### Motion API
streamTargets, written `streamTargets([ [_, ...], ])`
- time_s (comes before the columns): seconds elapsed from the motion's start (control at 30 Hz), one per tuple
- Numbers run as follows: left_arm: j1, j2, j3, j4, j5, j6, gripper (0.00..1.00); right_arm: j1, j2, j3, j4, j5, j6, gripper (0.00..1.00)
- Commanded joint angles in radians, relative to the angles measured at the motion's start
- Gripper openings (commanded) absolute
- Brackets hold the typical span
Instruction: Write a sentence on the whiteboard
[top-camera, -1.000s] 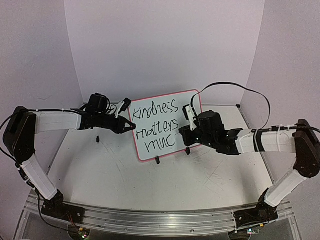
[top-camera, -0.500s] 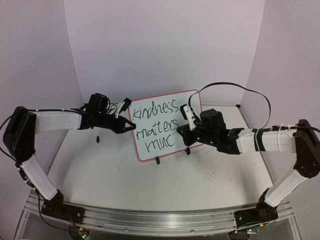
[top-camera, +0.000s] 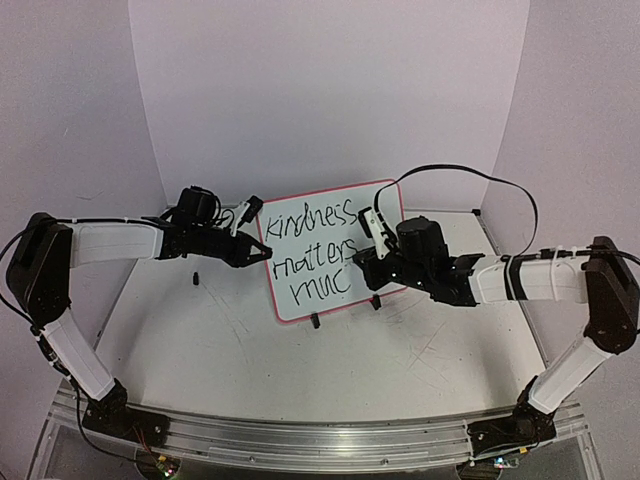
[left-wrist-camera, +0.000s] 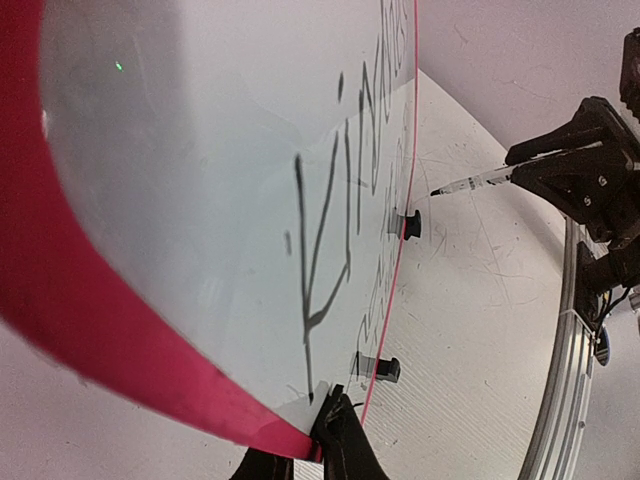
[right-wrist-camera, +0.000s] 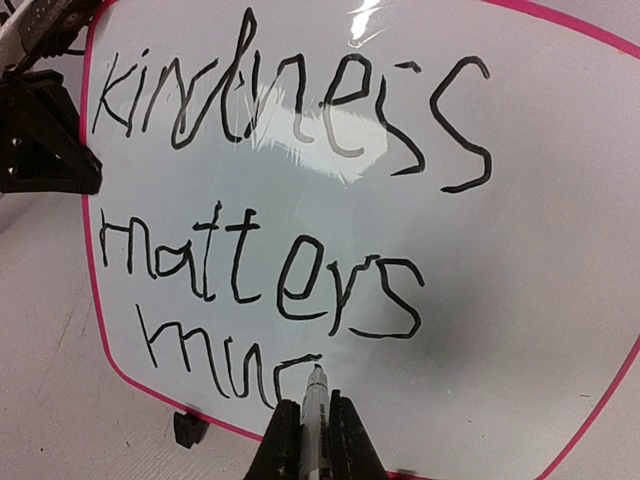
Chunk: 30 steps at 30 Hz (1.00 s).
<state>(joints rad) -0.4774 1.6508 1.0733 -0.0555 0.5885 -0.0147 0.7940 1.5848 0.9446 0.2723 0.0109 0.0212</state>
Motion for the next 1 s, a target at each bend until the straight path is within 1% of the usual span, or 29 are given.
streamTargets([
  [0.0, 0.009, 0.026, 0.012, -0.044, -0.264, 0.112, 0.00, -0.003, 0.006, 0.041, 0.013, 0.021, -0.012, 0.00],
  [0.2, 0.006, 0.032, 0.014, -0.044, -0.266, 0.112, 0.00, -0.004, -0.007, 0.023, 0.013, 0.052, -0.012, 0.00],
  [0.5, 0.003, 0.031, 0.013, -0.044, -0.273, 0.114, 0.00, -0.004, 0.013, 0.037, 0.013, 0.033, -0.012, 0.00],
  [0.8, 0.002, 0.028, 0.013, -0.045, -0.275, 0.114, 0.00, -0.003, 0.044, 0.047, 0.027, 0.115, 0.000, 0.00],
  [0.97, 0.001, 0.028, 0.012, -0.044, -0.277, 0.115, 0.00, -0.005, 0.052, 0.059, 0.035, 0.119, -0.003, 0.00],
])
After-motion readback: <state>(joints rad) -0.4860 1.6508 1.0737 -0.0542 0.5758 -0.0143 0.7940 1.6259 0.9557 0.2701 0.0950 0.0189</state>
